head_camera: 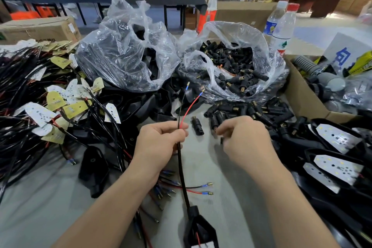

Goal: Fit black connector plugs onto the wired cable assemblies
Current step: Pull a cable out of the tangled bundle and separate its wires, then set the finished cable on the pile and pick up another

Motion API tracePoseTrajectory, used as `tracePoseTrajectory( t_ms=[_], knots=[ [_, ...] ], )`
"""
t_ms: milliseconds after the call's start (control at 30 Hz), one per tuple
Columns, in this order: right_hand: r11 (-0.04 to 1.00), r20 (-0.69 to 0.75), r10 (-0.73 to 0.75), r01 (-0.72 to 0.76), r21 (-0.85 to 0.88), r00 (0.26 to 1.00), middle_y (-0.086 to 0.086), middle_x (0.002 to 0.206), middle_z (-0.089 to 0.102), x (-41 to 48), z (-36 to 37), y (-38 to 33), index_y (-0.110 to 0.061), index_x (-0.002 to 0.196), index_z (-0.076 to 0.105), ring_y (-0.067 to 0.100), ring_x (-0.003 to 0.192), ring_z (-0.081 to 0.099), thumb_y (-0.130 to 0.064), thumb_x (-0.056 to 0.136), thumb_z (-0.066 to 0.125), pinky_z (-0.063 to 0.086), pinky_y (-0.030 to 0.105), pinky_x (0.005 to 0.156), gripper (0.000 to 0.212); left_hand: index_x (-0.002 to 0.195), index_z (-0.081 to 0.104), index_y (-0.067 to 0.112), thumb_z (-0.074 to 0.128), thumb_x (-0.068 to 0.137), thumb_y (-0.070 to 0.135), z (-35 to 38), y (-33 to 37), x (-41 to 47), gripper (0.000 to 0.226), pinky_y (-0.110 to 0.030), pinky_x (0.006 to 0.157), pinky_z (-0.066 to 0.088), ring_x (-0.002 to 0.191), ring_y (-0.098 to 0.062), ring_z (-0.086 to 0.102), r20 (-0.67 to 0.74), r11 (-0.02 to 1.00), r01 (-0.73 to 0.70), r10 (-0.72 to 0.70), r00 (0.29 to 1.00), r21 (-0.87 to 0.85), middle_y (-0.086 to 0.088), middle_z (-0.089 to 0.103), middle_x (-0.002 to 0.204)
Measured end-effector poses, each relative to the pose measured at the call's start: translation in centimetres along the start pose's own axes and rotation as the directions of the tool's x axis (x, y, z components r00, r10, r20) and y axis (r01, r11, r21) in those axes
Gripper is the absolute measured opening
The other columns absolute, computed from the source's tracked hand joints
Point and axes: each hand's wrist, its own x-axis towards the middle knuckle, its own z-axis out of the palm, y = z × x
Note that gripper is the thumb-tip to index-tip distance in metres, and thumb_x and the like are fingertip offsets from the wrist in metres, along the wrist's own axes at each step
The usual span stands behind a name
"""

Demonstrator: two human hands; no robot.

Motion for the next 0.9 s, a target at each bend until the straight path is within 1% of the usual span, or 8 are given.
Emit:
tracePoseTrajectory(
  t_ms=[100,200,300,400,467,567,667,900],
  knots=[
    [0.995,0.153,0.04,-0.025,-0.098,0.987,-0.008,0.093,0.072,0.2,0.2,0.2,-0.034,0.095,0.075,0.023,0.1,0.064,-0.004,0.071,0.056,0.057,0.033,0.084,0.043,0.09,0.081,0.028,0.069,0.082,-0.011,0.0,-0.1,-0.1,0.042,-0.026,0.067,0.056,0.067,-0.01,0.066,-0.001,0.998,-0.029,0.029,1.0,0.047,-0.003,0.079,0.082],
    [0.998,0.124,0.061,-0.056,-0.041,0.99,-0.005,0.091,0.073,0.3,0.2,0.0,-0.035,0.084,0.072,0.023,0.095,0.067,-0.002,0.072,0.058,0.058,0.033,0.083,0.037,0.092,0.079,0.026,0.071,0.084,-0.009,-0.1,0.0,-0.2,0.037,-0.025,0.062,0.058,0.065,-0.015,0.07,-0.019,0.999,-0.04,0.04,0.999,0.008,-0.007,0.078,0.079],
    [0.95,-0.056,0.022,-0.004,0.311,0.998,-0.009,0.08,0.073,-0.1,0.4,-0.4,-0.029,0.079,0.074,0.013,0.079,0.067,0.009,0.075,0.057,0.053,0.025,0.074,0.041,0.082,0.082,0.019,0.072,0.09,0.001,0.0,0.2,-0.4,0.022,-0.021,0.056,0.055,0.06,-0.017,0.07,-0.013,0.999,-0.024,0.024,1.0,-0.037,-0.012,0.076,0.075],
    [0.619,0.04,0.04,-0.056,0.784,0.998,-0.001,0.072,0.068,-0.7,0.9,-2.5,-0.019,0.086,0.074,0.014,0.066,0.06,0.02,0.077,0.048,0.052,0.027,0.064,0.048,0.079,0.081,0.013,0.071,0.092,0.004,0.2,0.3,-0.7,0.019,-0.022,0.054,0.054,0.057,-0.018,0.068,0.05,0.999,-0.003,0.005,0.999,-0.046,-0.014,0.075,0.072],
    [0.415,0.17,0.061,-0.18,0.892,0.983,0.005,0.063,0.061,-1.1,1.8,-3.8,-0.014,0.083,0.068,0.017,0.054,0.051,0.016,0.079,0.041,0.045,0.026,0.047,0.041,0.076,0.081,0.014,0.071,0.091,0.002,0.3,0.5,-0.9,0.022,-0.024,0.053,0.053,0.055,-0.018,0.066,0.112,0.999,-0.019,0.022,0.993,-0.028,-0.014,0.074,0.069],
    [0.459,0.18,0.081,-0.197,0.866,0.98,-0.001,0.055,0.053,-1.6,2.5,-4.4,-0.014,0.079,0.064,0.012,0.046,0.043,0.006,0.083,0.05,0.032,0.018,0.04,0.025,0.074,0.08,0.01,0.069,0.086,-0.004,0.4,0.8,-1.2,0.022,-0.025,0.05,0.051,0.05,-0.018,0.062,0.184,0.999,-0.045,0.043,0.982,0.008,-0.014,0.071,0.065],
    [0.489,0.097,-0.024,-0.073,0.869,0.995,0.004,0.057,0.058,-1.6,2.3,-4.3,-0.007,0.073,0.072,0.012,0.046,0.048,0.004,0.086,0.063,0.039,0.021,0.044,0.019,0.072,0.079,0.007,0.07,0.086,-0.008,0.4,0.9,-1.3,0.022,-0.026,0.051,0.051,0.051,-0.02,0.064,0.213,0.998,-0.045,0.036,0.976,0.034,-0.018,0.072,0.068],
    [0.376,0.049,0.139,-0.098,0.921,0.989,0.007,0.051,0.054,-1.1,3.1,-3.6,0.0,0.073,0.069,0.016,0.041,0.043,-0.005,0.089,0.071,0.037,0.023,0.041,0.017,0.074,0.08,0.01,0.075,0.087,0.001,0.3,1.2,-1.5,0.017,-0.025,0.055,0.055,0.056,-0.017,0.067,0.377,0.999,0.032,-0.039,0.925,0.025,-0.017,0.073,0.07]
  ],
)
